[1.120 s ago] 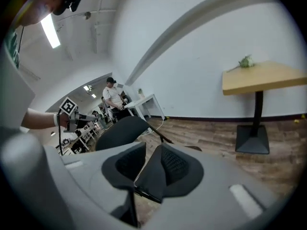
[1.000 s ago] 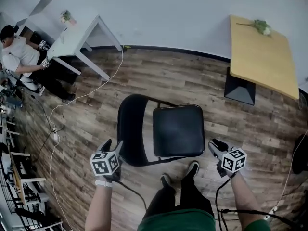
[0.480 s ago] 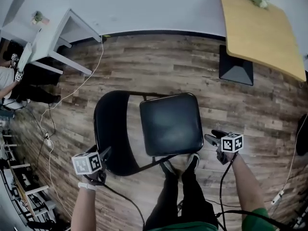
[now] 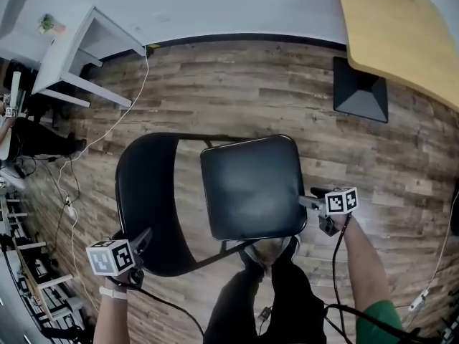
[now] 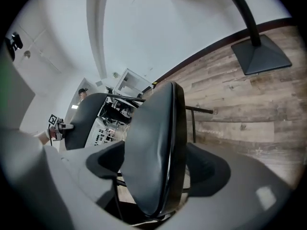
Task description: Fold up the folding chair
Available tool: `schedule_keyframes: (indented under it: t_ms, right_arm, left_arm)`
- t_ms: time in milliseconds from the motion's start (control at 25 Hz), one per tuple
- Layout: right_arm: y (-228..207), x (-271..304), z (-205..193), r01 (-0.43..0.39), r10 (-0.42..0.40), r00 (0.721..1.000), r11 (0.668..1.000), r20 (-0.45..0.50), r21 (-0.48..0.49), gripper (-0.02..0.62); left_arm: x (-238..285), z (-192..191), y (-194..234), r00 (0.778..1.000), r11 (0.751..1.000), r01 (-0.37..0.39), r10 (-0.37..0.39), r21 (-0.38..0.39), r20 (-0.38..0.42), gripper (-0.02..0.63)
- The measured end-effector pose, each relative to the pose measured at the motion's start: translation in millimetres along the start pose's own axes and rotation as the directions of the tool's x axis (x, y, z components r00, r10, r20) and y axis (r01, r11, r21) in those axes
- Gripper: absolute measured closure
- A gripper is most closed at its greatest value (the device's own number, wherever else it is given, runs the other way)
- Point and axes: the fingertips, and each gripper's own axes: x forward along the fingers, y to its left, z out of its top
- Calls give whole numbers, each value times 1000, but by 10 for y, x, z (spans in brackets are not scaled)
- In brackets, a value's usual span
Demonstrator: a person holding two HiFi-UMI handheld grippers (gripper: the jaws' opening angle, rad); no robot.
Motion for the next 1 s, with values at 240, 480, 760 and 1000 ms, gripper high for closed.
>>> schedule_keyframes:
  t_ms: [240, 480, 760, 1000]
  right_arm:
    - [-221, 359, -36, -111, 112, 994, 991, -12, 74, 172]
    - [-512, 458, -49, -125, 126, 992, 988, -5, 92, 156]
    - [-136, 963, -199, -240, 246, 967, 966, -67, 95, 179]
    - [-46, 881, -202, -232, 241, 969, 964, -54, 128, 242]
  left_arm:
    - [119, -120, -134, 1000, 1000, -7, 7, 19, -11, 310]
    - [144, -125, -154, 1000, 1000, -15, 15, 8, 1, 321]
    - [160, -107, -85, 1000, 1000, -14, 14, 2, 0, 324]
    - [81, -100, -66, 999, 1000, 5, -4, -23, 34, 342]
